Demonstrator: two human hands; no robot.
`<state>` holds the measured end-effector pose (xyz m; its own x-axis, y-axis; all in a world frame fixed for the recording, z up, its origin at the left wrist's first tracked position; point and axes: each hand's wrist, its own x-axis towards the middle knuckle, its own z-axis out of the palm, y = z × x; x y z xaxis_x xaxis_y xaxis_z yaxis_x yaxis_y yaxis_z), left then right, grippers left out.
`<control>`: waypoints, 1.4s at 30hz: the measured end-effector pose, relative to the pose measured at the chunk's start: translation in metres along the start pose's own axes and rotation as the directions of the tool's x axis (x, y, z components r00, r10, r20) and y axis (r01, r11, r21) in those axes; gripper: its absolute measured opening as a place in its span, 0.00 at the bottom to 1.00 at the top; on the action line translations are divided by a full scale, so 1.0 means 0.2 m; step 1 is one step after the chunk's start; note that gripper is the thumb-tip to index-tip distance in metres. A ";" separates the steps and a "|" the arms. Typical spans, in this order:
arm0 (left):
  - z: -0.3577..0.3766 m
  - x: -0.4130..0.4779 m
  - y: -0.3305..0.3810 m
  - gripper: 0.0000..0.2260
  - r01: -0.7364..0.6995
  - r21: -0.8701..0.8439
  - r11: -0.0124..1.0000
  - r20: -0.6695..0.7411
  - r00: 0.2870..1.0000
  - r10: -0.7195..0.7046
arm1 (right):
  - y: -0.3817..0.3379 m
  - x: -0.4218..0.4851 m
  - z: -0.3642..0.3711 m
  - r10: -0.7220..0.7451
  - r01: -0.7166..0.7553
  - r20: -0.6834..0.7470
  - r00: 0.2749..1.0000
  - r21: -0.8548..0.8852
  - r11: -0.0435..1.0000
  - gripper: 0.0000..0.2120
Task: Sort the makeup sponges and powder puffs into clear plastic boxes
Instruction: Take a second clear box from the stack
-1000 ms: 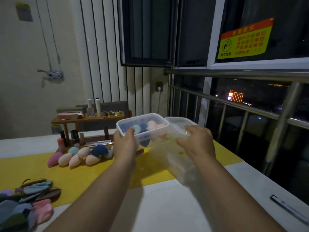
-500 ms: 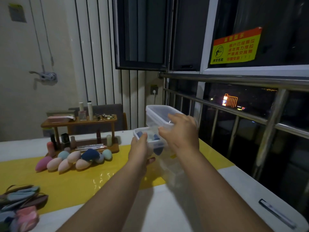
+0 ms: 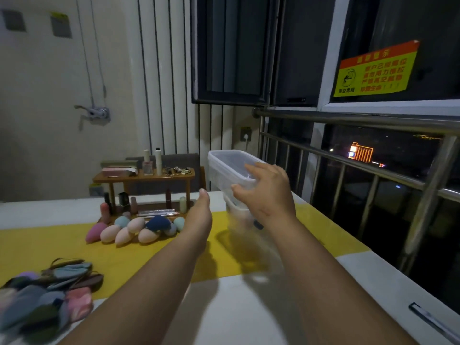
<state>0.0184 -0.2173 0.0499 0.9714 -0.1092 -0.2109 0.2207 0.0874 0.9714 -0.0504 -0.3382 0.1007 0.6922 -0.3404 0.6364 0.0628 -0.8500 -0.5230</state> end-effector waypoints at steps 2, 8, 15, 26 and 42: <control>-0.09 0.01 0.02 0.34 -0.033 -0.019 0.999 -0.037 0.999 0.032 | -0.04 0.00 0.04 -0.020 0.020 0.013 1.000 0.022 1.000 0.29; -0.36 -0.07 0.06 0.25 -0.186 -0.032 0.982 -0.158 0.971 0.179 | -0.17 -0.07 0.24 -0.135 0.131 0.067 0.989 0.061 0.989 0.29; -0.71 -0.07 0.01 0.24 -0.262 -0.109 0.959 -0.296 0.929 0.220 | -0.25 -0.19 0.39 -0.213 0.180 0.195 0.957 0.171 0.969 0.27; -1.00 -0.12 -0.06 0.16 -0.349 0.056 0.936 -0.226 0.908 0.352 | -0.18 -0.38 0.61 -0.355 0.164 0.441 0.824 0.414 0.895 0.24; -1.05 -0.14 -0.23 0.15 -0.348 0.646 0.679 -0.098 0.845 0.526 | -0.09 -0.46 0.71 -0.189 -0.116 0.461 0.867 0.557 0.823 0.07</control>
<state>-0.0002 -0.0093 -0.0109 0.9454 0.0504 0.3221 -0.2449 -0.5423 0.8037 -0.0135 -0.2346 -0.0287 0.9196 0.0506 0.3896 0.3714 -0.4358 -0.8199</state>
